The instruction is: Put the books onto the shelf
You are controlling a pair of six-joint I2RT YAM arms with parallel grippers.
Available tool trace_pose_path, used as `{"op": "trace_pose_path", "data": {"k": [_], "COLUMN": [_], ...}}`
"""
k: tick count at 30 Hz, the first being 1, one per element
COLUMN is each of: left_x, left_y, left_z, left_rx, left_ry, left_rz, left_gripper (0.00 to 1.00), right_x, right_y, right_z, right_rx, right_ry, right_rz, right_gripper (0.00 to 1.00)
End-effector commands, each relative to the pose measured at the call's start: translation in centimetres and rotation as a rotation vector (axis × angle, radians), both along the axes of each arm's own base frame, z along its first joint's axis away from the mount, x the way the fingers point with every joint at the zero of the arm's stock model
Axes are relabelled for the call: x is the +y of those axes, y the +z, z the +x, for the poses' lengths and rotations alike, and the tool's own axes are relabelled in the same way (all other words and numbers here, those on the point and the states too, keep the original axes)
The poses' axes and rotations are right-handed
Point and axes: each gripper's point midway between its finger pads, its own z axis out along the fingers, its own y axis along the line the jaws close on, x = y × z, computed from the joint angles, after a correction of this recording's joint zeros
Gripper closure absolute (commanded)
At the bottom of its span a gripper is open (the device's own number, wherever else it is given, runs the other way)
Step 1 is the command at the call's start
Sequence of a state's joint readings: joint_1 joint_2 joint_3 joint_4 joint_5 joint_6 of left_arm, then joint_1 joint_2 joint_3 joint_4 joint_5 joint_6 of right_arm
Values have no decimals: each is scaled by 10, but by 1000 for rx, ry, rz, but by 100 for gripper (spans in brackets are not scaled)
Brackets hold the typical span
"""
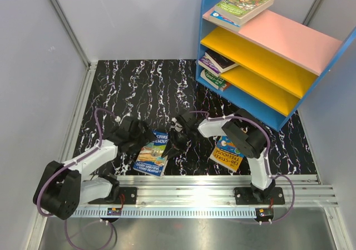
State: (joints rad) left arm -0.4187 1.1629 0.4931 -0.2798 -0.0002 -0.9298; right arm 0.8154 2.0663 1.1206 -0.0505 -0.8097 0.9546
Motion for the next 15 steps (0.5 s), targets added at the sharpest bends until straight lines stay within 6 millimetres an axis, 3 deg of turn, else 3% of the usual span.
{"op": "trace_pose_path", "data": {"k": [1,2,7,8,10,11,13,15], "left_x": [-22,-22,-17,-9,-4,0,2,-4], "left_y": [-1,1,35,36,43,44,38,43], "left_z": [-33,-35,-30,-33,-32,-33,-37,-35], "left_rx": [106,108,14,19,2,-2,1,-42], "left_ry": [-64,-67,-97,-98,-99,-101,-114,-136], "left_rz": [-120,-121,-106,-77,-69,-68,-89,-154], "left_gripper": [1,1,1,1,1,1,1,1], "right_x": [3,2,-3,-4,-9,-10,-17,-18], "right_y": [19,29,59,76,88,105,115,138], "right_z": [1,0,5,8,12,13,15,16], "right_rx": [-71,-83,-147,-179,-220,-254,-286,-322], "right_ry": [-49,-53,-96,-107,-142,-155,-168,-174], "right_rz": [-18,-14,-13,7,-9,13,-7,16], "right_gripper": [92,99,100,100,100,100,100,100]}}
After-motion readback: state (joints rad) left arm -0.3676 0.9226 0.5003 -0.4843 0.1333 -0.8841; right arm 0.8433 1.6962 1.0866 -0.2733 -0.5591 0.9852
